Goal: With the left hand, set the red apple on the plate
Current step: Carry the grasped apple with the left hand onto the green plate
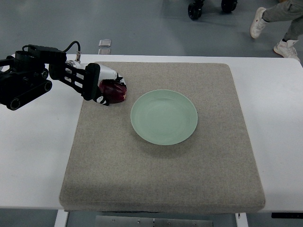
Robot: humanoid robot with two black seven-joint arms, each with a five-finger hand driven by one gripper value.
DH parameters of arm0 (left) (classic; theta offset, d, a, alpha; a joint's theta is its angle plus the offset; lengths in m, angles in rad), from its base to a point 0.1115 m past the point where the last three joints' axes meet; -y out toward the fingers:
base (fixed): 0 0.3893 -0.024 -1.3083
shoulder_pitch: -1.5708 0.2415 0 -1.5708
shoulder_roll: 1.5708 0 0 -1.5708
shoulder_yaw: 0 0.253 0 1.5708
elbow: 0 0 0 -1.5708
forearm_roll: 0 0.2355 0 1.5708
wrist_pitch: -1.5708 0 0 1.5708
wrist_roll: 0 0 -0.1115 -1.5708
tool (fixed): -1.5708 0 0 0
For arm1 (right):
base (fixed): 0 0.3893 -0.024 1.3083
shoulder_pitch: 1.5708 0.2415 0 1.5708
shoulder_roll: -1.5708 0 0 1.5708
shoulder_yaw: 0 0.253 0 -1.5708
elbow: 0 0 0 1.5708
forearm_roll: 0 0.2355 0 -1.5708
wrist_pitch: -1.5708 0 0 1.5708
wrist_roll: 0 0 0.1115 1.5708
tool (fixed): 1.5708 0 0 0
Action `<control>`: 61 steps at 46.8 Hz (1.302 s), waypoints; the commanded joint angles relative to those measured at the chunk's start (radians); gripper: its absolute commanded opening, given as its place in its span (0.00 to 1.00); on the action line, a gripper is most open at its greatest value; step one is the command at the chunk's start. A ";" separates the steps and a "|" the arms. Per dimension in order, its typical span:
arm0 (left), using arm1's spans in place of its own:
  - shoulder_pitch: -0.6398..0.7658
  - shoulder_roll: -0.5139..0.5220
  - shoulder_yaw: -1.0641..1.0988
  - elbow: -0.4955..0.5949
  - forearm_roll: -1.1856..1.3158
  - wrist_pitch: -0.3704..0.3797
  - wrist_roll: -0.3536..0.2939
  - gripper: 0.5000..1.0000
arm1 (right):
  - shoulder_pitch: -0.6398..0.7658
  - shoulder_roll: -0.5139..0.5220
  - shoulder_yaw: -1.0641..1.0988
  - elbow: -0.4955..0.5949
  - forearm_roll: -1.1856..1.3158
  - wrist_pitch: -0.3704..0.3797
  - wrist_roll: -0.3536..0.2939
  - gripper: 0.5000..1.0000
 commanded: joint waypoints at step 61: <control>-0.010 -0.132 -0.053 -0.152 -0.022 0.122 -0.008 0.00 | 0.000 0.000 0.000 0.000 0.000 0.000 0.000 0.93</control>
